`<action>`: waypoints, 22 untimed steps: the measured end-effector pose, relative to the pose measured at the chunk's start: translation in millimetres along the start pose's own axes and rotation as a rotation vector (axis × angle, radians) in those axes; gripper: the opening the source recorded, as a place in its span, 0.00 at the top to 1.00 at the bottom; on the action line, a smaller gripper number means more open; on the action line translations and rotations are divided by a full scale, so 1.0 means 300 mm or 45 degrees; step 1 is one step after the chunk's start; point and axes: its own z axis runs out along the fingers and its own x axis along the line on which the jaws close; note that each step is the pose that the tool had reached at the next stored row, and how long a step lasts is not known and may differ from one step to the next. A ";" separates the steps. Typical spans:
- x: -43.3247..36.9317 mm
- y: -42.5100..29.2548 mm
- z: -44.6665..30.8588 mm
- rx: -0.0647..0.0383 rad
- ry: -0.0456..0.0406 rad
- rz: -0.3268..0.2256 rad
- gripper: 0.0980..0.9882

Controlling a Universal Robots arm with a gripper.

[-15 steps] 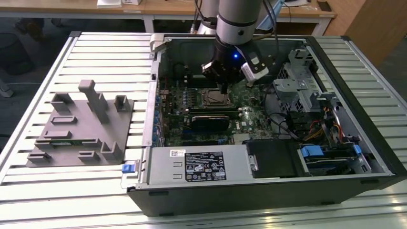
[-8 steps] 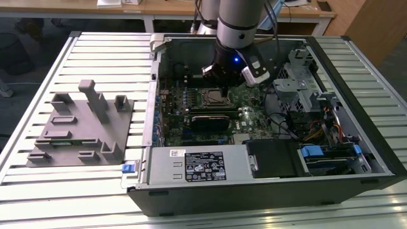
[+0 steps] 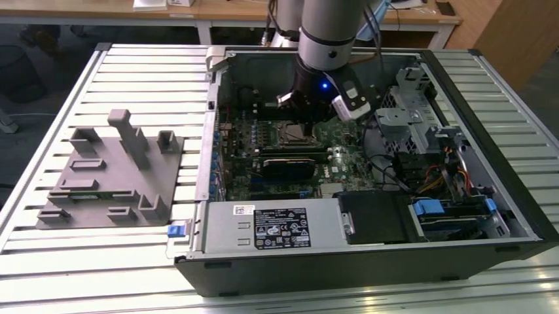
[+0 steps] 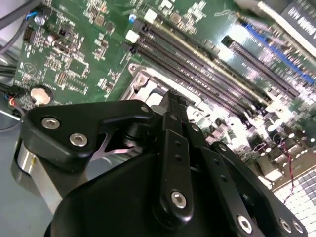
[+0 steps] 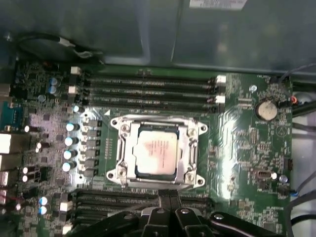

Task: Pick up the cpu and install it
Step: 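Install the second cpu locking lever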

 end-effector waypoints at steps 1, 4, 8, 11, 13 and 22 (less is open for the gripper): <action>0.001 -0.006 0.000 0.000 0.000 0.000 0.99; 0.019 -0.014 0.001 0.000 0.000 0.000 0.99; 0.053 -0.017 0.001 0.000 0.000 0.000 0.99; 0.070 -0.018 0.001 0.000 0.000 0.000 0.99; 0.077 -0.018 0.004 0.000 0.000 0.000 0.99; 0.083 -0.026 0.042 -0.010 0.009 0.001 0.99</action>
